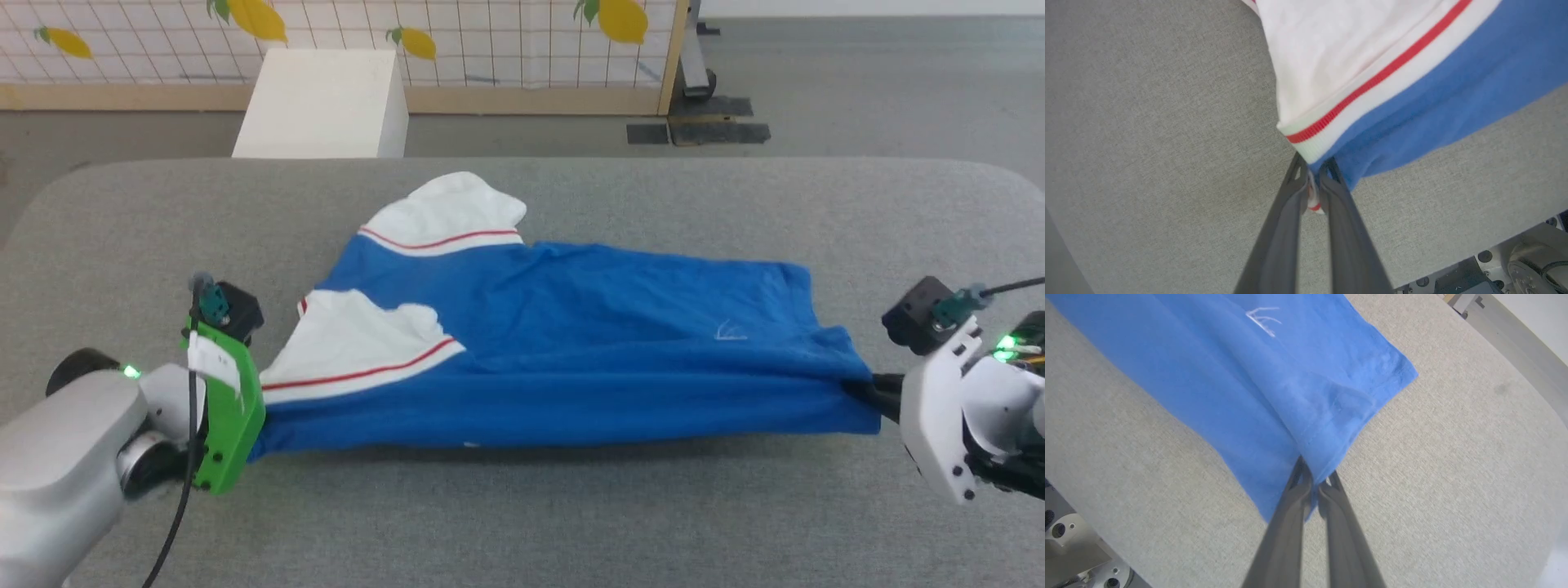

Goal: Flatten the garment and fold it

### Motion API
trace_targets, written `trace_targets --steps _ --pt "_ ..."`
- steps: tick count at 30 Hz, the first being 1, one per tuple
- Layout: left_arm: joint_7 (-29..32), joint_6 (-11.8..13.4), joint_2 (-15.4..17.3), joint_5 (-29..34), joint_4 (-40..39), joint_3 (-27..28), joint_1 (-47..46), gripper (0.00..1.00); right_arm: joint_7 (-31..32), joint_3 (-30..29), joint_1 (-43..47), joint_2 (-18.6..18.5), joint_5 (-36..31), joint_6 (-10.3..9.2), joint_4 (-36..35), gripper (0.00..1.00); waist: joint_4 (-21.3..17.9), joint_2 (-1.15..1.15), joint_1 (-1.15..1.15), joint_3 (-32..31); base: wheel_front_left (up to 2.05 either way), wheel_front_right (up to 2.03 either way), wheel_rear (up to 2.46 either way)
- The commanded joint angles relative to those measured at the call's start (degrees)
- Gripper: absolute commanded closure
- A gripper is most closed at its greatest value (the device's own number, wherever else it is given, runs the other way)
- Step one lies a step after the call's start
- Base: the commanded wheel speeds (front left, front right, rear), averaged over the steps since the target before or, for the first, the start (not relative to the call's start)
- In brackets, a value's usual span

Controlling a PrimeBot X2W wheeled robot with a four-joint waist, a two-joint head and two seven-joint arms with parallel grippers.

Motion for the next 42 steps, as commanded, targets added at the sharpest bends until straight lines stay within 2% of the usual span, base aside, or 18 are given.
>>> trace_targets --steps 1,8,13,16,19,24,25,26,27,34,38,42 --pt "-0.04 -0.13 1.16 0.12 -0.88 -0.52 1.90 1.00 0.30 -0.25 1.80 -1.03 0.40 -0.12 -0.97 1.00 0.06 0.00 0.00 -1.43 0.00 0.00 0.00" --pt "-0.31 1.00 3.76 -1.44 -6.64 -1.37 8.50 1.00 1.65 -1.49 9.25 -4.85 1.05 -0.12 -3.60 1.00 0.41 0.00 0.00 -2.47 0.00 0.00 0.00" --pt "-0.44 2.27 4.02 -2.20 -8.23 -1.77 12.15 1.00 2.59 -2.19 13.42 -4.84 0.79 -0.12 -2.55 1.00 0.40 0.00 0.00 -2.10 0.00 0.00 0.00" --pt "-0.87 3.10 3.57 -3.02 -7.91 -1.67 13.17 1.00 2.50 -2.74 15.03 -3.75 -0.24 -0.12 -0.72 1.00 0.41 0.00 0.00 -1.42 0.00 0.00 0.00" --pt "-1.13 3.66 2.48 -3.58 -6.28 -1.44 13.43 1.00 1.41 -4.03 16.20 -1.12 -0.61 -0.12 2.47 1.00 0.44 0.00 0.00 -0.52 0.00 0.00 0.00" --pt "-1.11 3.14 -0.01 -4.03 -3.08 -1.50 13.88 1.00 0.68 -4.37 17.06 2.65 -1.86 -0.12 6.02 1.00 0.39 0.00 0.00 0.11 0.00 0.00 0.00" --pt "-1.70 3.06 -0.45 -4.26 -2.53 -1.26 13.97 1.00 0.25 -4.54 17.15 3.18 -2.01 -0.12 6.41 0.87 0.38 0.00 0.00 0.04 0.00 0.00 0.00" --pt "-2.43 3.05 -0.69 -4.27 -2.09 -1.00 13.99 0.88 -0.33 -5.00 17.19 3.61 -1.97 -0.12 6.72 0.59 0.32 0.00 0.00 -0.13 0.00 0.00 0.00" --pt "-3.30 2.95 -0.76 -3.95 -1.68 -0.84 13.90 0.00 -1.10 -5.60 17.25 4.02 -1.97 -0.12 6.93 0.00 0.24 0.00 0.00 -0.50 0.00 0.00 0.00" --pt "-6.44 2.04 2.41 -3.62 -4.18 1.10 12.20 0.00 -8.16 -11.33 17.91 3.61 -4.46 -0.12 5.27 0.00 -0.01 0.00 0.00 -3.07 0.00 0.00 0.00" --pt "-8.09 2.87 4.86 -2.28 -6.85 3.33 8.89 0.00 -15.06 -19.23 19.51 4.48 -6.42 -0.12 4.59 0.00 0.03 0.00 0.00 -3.82 0.00 0.00 0.00" --pt "-11.44 3.43 5.25 0.32 -8.03 5.48 5.05 0.00 -21.63 -30.10 21.80 8.83 -11.01 -0.12 4.73 0.00 -0.81 0.00 0.00 -3.73 0.00 0.00 0.00"
